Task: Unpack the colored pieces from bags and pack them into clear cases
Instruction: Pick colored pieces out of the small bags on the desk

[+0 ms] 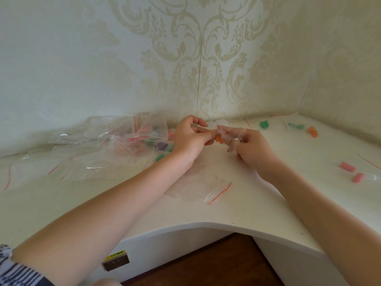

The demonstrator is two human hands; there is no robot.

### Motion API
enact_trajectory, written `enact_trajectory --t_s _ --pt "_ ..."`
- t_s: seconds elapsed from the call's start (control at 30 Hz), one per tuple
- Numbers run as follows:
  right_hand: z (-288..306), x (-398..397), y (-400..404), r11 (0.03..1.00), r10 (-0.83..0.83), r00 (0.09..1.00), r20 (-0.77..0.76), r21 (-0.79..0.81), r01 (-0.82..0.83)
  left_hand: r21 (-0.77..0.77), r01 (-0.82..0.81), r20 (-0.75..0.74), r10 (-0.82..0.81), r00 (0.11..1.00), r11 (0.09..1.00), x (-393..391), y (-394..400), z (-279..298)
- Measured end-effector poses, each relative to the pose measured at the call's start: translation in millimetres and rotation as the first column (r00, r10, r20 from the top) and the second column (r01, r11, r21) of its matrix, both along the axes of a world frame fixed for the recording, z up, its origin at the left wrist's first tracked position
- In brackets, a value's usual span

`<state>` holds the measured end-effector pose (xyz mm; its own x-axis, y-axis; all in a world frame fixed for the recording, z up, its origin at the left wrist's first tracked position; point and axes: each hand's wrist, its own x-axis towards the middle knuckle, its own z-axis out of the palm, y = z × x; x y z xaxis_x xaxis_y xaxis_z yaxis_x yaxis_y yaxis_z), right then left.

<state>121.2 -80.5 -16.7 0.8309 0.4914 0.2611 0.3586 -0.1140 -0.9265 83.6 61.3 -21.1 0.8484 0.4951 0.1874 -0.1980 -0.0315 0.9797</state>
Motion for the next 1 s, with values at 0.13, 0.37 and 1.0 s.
enact_trajectory --t_s 0.13,0.37,1.0 --pt "-1 1 0 1.000 -0.022 1.000 0.003 -0.004 0.022 -0.065 0.048 -0.005 -0.049 0.999 0.997 -1 0 1" --pt "-4 6 -1 0.996 0.006 0.999 0.045 -0.088 -0.002 -0.022 0.047 -0.009 -0.047 0.999 0.999 -2 -1 3" --pt "9 6 -4 0.984 -0.138 0.990 0.009 0.116 0.136 -0.173 0.066 0.018 -0.064 0.998 0.983 -7 -6 18"
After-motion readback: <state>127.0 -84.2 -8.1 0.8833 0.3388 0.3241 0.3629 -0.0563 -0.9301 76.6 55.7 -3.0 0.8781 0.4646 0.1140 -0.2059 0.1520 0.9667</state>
